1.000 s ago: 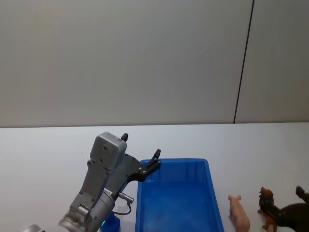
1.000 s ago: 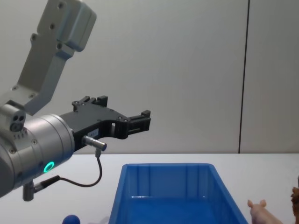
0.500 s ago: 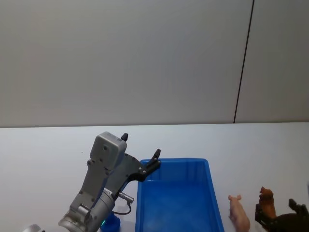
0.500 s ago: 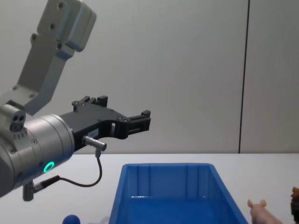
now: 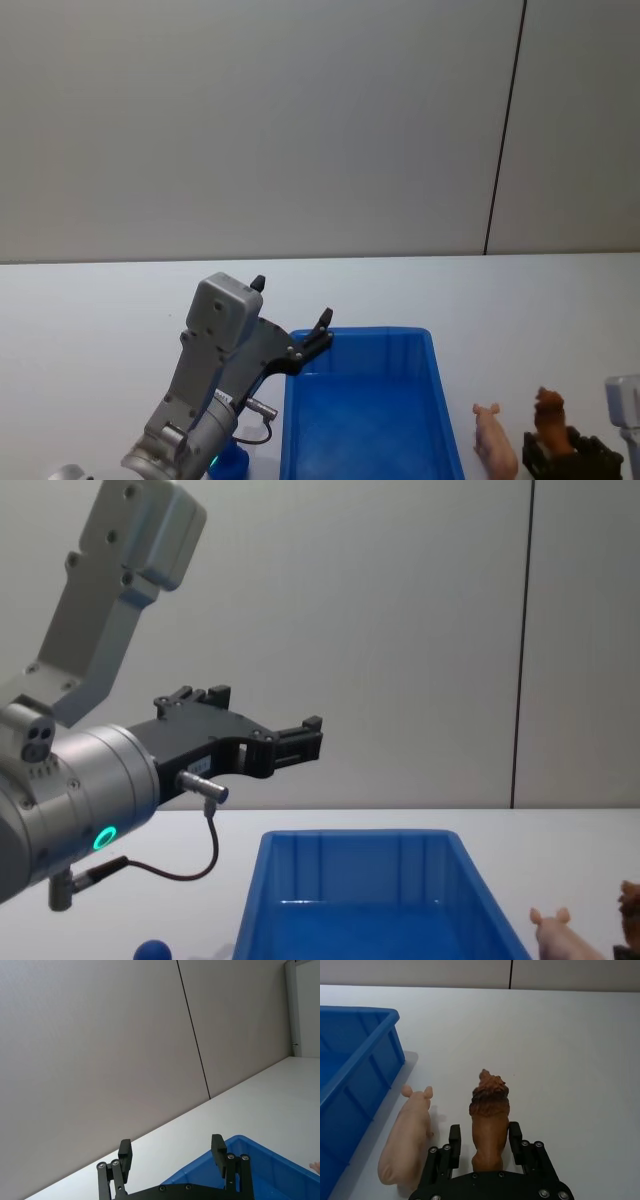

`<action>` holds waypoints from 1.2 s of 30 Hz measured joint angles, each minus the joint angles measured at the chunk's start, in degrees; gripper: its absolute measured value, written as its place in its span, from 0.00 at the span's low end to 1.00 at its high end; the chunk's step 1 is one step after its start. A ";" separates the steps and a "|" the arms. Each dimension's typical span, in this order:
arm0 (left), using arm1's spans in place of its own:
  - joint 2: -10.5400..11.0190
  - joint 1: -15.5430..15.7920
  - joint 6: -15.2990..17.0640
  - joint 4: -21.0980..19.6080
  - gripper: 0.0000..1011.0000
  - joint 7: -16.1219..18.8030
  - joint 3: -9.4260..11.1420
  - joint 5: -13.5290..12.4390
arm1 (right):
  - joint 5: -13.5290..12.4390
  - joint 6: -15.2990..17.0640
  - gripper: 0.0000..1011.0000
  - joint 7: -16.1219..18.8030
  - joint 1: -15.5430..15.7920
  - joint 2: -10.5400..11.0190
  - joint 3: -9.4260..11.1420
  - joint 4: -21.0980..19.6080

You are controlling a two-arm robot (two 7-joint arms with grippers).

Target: Pick up the two dolls from the table and place them into the box.

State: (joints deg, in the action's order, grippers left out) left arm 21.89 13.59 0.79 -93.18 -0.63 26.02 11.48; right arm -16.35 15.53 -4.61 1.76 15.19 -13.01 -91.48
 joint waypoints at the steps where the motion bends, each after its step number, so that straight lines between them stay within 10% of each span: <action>1: 0.00 0.00 0.00 0.00 0.99 0.00 0.00 0.00 | 0.05 0.28 0.58 -0.02 -0.28 -0.25 -0.05 0.39; 9: 0.00 0.00 0.00 0.00 0.99 0.00 0.00 0.00 | 0.50 1.33 0.33 -0.24 -1.41 -1.30 -0.31 1.54; 36: 0.00 0.00 0.00 0.00 0.99 0.00 0.00 0.00 | 5.80 -2.88 0.31 6.52 -4.45 -3.21 -1.67 -4.49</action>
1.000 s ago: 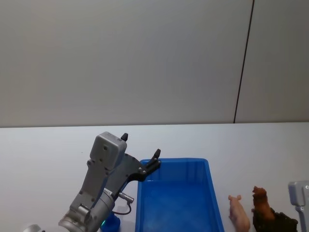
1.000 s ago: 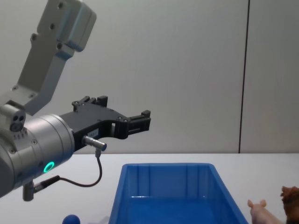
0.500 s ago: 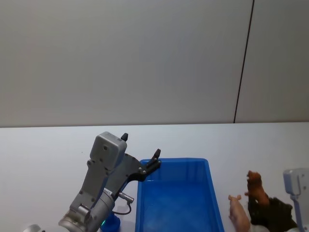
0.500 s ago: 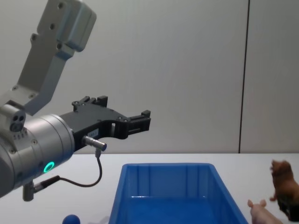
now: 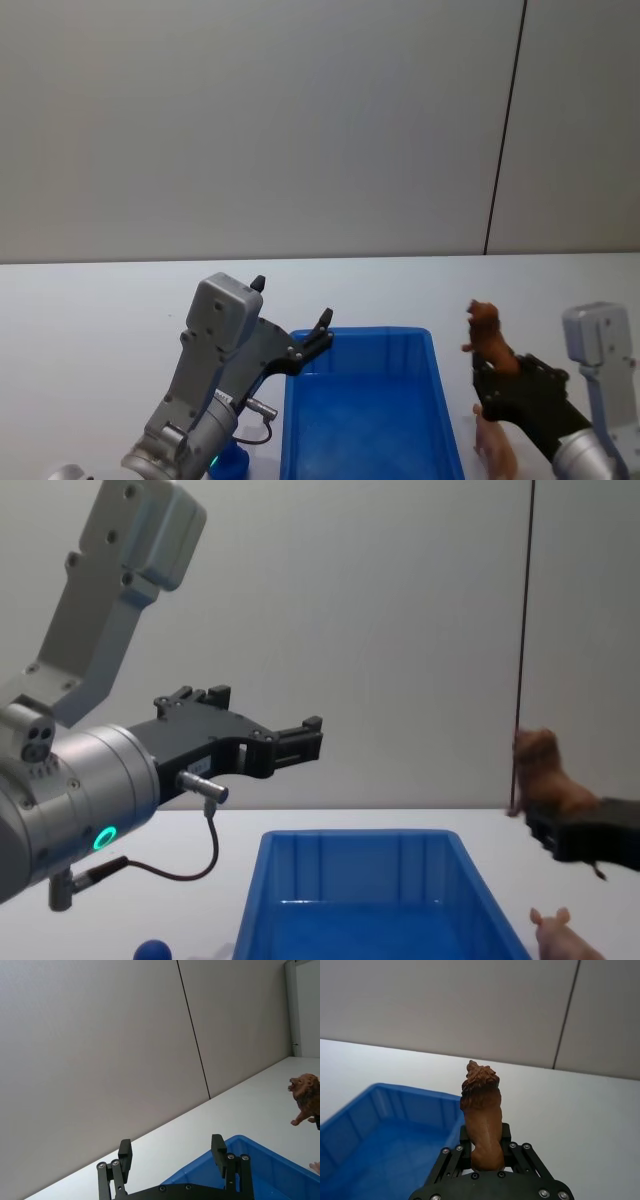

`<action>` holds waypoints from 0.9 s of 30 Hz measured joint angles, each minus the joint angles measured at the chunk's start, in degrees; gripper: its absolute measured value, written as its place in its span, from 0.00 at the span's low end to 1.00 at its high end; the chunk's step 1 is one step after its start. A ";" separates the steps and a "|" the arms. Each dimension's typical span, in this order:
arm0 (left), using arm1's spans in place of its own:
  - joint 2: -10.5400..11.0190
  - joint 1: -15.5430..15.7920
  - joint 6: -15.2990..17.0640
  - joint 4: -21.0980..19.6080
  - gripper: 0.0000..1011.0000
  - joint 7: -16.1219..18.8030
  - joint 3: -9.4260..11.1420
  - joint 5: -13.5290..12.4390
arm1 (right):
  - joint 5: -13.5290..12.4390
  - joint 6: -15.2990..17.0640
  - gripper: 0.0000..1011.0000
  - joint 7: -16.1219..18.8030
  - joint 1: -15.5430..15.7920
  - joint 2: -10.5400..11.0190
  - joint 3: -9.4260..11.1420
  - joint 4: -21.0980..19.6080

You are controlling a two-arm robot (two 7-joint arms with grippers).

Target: Pick up the two dolls from the table and place them into the box.

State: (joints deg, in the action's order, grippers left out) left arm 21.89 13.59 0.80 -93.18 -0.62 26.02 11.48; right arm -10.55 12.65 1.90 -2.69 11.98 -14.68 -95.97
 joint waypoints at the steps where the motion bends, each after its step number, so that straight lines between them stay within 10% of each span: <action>1: 0.00 0.00 0.00 0.00 0.99 0.00 0.00 0.00 | 0.11 -0.16 0.31 0.94 -0.31 -0.19 -0.15 -0.07; 14: 0.00 0.00 0.00 0.00 0.99 0.00 0.00 0.00 | 0.72 -0.54 0.33 9.63 -3.54 -2.35 -1.86 1.94; 27: 0.00 0.00 0.00 0.00 0.99 0.00 0.00 0.00 | 1.63 -0.24 0.73 14.65 -5.86 -4.02 -3.27 5.77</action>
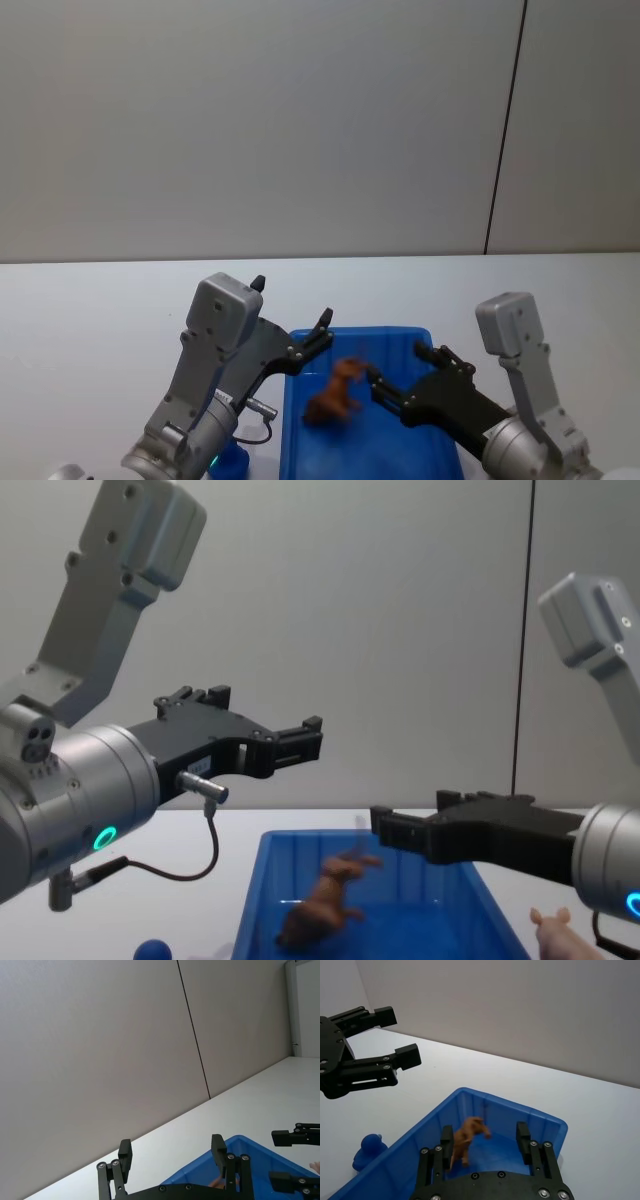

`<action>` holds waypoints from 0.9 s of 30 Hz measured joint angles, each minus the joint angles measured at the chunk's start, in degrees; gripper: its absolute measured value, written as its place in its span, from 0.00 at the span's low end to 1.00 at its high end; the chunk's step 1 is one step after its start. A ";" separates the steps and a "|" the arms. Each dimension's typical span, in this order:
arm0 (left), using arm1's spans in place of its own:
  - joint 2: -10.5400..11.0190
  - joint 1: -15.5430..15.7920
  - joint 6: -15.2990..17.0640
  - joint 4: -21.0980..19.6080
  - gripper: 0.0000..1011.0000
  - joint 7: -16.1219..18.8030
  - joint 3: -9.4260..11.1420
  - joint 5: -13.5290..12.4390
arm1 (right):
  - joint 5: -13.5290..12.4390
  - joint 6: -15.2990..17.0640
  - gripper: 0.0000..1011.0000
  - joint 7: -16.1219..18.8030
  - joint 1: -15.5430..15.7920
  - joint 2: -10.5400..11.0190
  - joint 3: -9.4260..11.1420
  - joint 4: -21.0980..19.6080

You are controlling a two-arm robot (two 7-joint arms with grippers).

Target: Pick up the two dolls from the table and place them into the box.

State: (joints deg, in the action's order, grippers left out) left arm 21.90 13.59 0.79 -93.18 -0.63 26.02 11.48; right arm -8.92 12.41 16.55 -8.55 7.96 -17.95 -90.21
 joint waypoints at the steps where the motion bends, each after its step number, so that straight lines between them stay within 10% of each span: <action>1: 0.00 0.00 0.00 0.00 0.99 0.00 0.00 0.00 | 0.05 0.01 0.78 -0.10 -0.01 -0.01 -0.01 0.08; 10: 0.00 0.00 0.00 0.00 0.99 0.00 0.00 0.00 | 0.28 0.09 0.99 -3.20 1.24 0.62 0.21 -0.79; 27: 0.00 0.00 0.00 0.00 0.99 0.00 0.00 0.00 | 0.14 0.62 0.99 -13.07 8.02 4.10 1.57 -7.59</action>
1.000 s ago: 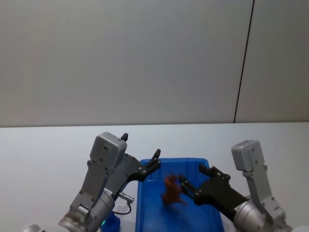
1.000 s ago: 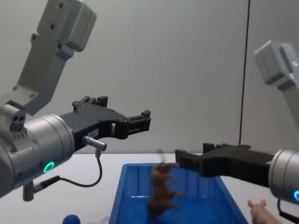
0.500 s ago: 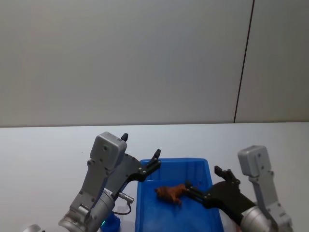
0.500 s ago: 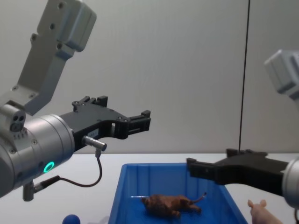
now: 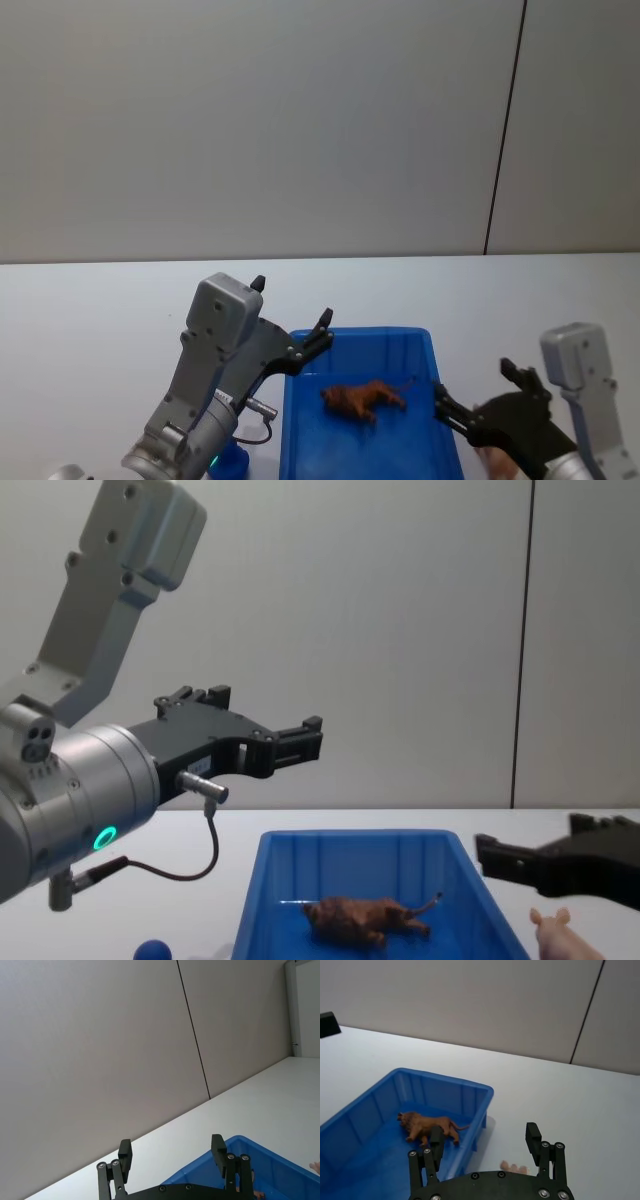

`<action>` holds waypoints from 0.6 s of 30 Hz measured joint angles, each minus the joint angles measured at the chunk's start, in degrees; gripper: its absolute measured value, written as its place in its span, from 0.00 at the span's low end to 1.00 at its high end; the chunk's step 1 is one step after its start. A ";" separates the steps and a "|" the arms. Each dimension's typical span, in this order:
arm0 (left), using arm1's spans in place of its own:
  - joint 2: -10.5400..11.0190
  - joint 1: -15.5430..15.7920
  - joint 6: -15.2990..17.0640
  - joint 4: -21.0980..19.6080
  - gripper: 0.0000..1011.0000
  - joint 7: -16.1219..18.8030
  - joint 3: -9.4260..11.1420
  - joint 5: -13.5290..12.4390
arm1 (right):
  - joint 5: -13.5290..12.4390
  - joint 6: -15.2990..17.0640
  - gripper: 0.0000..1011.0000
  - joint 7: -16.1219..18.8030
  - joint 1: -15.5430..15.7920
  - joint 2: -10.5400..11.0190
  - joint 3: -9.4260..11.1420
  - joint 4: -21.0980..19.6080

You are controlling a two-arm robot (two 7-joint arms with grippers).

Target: Pick up the two dolls from the table and place them into the box.

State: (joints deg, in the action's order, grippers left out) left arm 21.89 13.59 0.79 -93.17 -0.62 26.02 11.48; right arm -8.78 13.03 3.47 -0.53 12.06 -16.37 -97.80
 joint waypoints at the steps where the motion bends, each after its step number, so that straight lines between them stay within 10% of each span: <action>1: 0.00 0.00 0.00 0.00 0.99 0.00 0.00 0.00 | 0.00 0.09 0.99 -0.49 0.24 0.11 0.04 -0.18; 18: 0.00 0.00 0.00 0.00 0.99 0.00 0.00 0.00 | 0.22 1.98 0.99 -4.64 4.05 1.71 0.70 -0.66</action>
State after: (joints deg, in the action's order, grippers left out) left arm 21.89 13.59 0.79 -93.17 -0.62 26.02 11.48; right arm -8.56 15.01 -1.17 3.53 13.78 -15.67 -98.46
